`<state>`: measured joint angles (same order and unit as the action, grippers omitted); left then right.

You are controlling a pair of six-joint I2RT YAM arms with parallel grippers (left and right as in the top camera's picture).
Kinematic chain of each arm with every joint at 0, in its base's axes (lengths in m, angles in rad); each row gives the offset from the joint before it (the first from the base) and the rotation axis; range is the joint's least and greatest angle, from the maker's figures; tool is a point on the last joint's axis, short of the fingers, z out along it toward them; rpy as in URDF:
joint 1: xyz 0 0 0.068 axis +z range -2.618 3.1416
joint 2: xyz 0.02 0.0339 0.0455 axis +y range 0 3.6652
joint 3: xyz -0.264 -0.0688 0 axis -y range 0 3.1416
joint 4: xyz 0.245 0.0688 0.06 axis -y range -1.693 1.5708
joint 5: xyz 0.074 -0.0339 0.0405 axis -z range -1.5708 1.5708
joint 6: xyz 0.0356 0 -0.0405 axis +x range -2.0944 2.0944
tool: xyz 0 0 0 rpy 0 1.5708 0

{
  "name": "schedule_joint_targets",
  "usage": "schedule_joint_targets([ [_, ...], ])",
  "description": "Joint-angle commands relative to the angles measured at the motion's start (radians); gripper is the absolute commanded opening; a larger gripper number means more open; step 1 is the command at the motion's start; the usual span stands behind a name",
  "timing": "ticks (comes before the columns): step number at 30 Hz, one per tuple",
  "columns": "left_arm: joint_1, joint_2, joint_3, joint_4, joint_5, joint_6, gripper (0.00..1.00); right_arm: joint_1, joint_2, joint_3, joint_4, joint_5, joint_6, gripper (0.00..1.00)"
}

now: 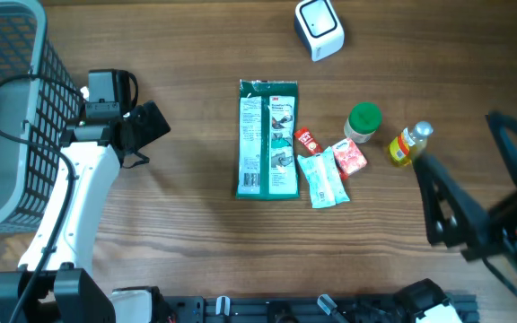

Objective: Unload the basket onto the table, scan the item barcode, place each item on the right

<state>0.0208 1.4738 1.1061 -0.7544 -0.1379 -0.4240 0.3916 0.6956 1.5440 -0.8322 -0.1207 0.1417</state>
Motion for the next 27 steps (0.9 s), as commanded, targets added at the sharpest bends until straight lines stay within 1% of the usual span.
schedule_joint_targets([
  [1,0.006,0.006,0.007,0.002,-0.013,0.005,1.00,-0.047,-0.100,-0.026,-0.093,0.035,-0.011,1.00],
  [2,0.006,0.006,0.007,0.002,-0.013,0.005,1.00,-0.064,-0.130,-0.049,-0.106,0.035,-0.011,1.00],
  [7,0.006,0.006,0.007,0.002,-0.013,0.005,1.00,-0.146,-0.318,-0.274,-0.094,0.035,-0.011,1.00],
  [8,0.006,0.006,0.007,0.002,-0.013,0.005,1.00,-0.158,-0.353,-0.325,-0.081,0.035,-0.011,1.00],
  [10,0.006,0.006,0.007,0.002,-0.013,0.005,1.00,-0.186,-0.438,-0.466,0.007,0.034,-0.011,1.00],
  [12,0.006,0.006,0.007,0.002,-0.013,0.005,1.00,-0.211,-0.499,-0.577,0.129,0.027,-0.019,1.00],
  [13,0.006,0.006,0.007,0.002,-0.013,0.005,1.00,-0.227,-0.535,-0.652,0.233,0.003,-0.051,1.00],
  [15,0.006,0.006,0.007,0.002,-0.013,0.005,1.00,-0.251,-0.583,-0.783,0.480,-0.062,-0.104,1.00],
  [16,0.006,0.006,0.007,0.002,-0.013,0.005,1.00,-0.263,-0.607,-0.870,0.673,-0.108,-0.128,1.00],
  [17,0.006,0.006,0.007,0.002,-0.013,0.005,1.00,-0.268,-0.620,-0.926,0.802,-0.133,-0.140,1.00],
  [19,0.006,0.006,0.007,0.002,-0.013,0.005,1.00,-0.272,-0.647,-1.066,1.119,-0.164,-0.142,1.00],
  [20,0.006,0.006,0.007,0.002,-0.013,0.005,1.00,-0.272,-0.656,-1.116,1.206,-0.163,-0.142,1.00],
  [21,0.006,0.006,0.007,0.002,-0.013,0.005,1.00,-0.272,-0.666,-1.167,1.271,-0.162,-0.142,1.00],
  [22,0.006,0.006,0.007,0.002,-0.013,0.005,1.00,-0.272,-0.674,-1.201,1.294,-0.162,-0.142,1.00],
  [27,0.006,0.006,0.007,0.002,-0.013,0.005,1.00,-0.272,-0.692,-1.345,1.287,-0.142,-0.138,1.00],
])
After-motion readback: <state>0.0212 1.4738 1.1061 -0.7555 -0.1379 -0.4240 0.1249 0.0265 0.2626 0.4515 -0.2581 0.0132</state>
